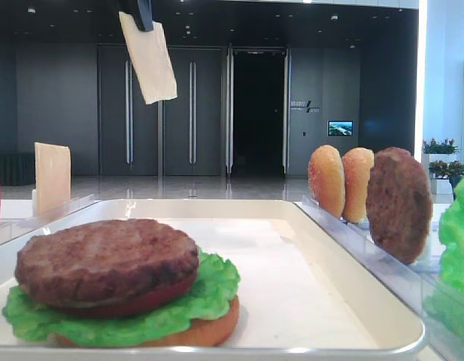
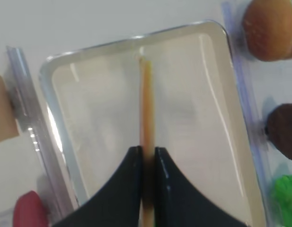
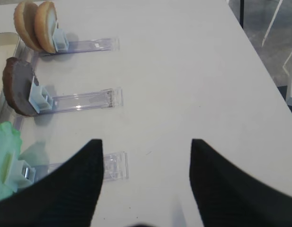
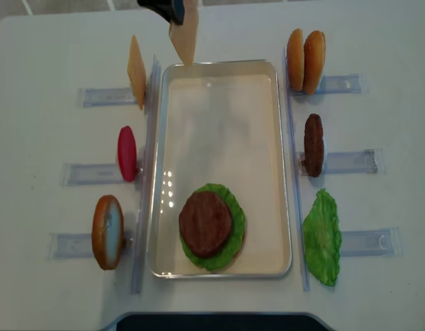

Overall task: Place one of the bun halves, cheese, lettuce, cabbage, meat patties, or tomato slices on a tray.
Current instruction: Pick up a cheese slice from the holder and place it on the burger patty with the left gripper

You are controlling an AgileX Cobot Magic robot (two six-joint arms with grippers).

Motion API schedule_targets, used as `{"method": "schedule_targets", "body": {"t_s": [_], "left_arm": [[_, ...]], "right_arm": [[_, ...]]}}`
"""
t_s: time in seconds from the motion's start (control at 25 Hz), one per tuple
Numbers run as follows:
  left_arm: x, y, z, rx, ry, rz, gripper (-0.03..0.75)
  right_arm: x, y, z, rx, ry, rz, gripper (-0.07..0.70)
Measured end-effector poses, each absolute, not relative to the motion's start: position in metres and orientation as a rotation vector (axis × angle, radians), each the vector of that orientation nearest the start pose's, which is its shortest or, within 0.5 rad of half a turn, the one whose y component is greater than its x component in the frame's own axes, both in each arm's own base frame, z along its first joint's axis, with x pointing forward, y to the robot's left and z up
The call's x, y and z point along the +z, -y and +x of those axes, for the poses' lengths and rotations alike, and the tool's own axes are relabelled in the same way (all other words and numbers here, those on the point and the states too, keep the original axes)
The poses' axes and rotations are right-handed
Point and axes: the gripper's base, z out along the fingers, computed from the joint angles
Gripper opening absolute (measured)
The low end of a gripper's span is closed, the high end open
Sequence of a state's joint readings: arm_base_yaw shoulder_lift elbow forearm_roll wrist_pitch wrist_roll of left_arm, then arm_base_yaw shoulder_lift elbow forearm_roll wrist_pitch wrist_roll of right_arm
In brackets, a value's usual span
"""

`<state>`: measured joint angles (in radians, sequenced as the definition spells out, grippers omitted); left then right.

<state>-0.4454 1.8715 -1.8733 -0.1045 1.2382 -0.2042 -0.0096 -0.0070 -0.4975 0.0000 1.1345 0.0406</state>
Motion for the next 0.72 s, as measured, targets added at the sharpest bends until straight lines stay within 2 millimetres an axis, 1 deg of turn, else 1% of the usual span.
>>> {"method": "schedule_targets", "body": {"t_s": [0.12, 0.24, 0.36, 0.4, 0.48, 0.52, 0.64, 0.72], "left_arm": [[0.343, 0.184, 0.34, -0.394, -2.739, 0.334, 0.033], [0.345, 0.177, 0.314, -0.487, -2.698, 0.34, 0.033], [0.337, 0.169, 0.286, -0.586, -2.662, 0.345, 0.033], [0.337, 0.167, 0.275, -0.63, -2.636, 0.35, 0.033], [0.327, 0.161, 0.254, -0.707, -2.621, 0.352, 0.033], [0.326, 0.159, 0.244, -0.753, -2.593, 0.359, 0.033], [0.31, 0.151, 0.214, -0.864, -2.557, 0.384, 0.033], [0.302, 0.147, 0.197, -0.936, -2.532, 0.399, 0.033]], "right_arm": [[0.271, 0.0, -0.009, 0.018, -2.113, 0.053, 0.417], [0.271, 0.0, -0.009, 0.018, -2.113, 0.053, 0.417], [0.271, 0.0, -0.009, 0.018, -2.113, 0.053, 0.417], [0.271, 0.0, -0.009, 0.018, -2.113, 0.053, 0.417], [0.271, 0.0, -0.009, 0.018, -2.113, 0.053, 0.417], [0.271, 0.0, -0.009, 0.018, -2.113, 0.053, 0.417], [0.271, 0.0, -0.009, 0.018, -2.113, 0.053, 0.417], [0.271, 0.0, -0.009, 0.018, -2.113, 0.053, 0.417]]}}
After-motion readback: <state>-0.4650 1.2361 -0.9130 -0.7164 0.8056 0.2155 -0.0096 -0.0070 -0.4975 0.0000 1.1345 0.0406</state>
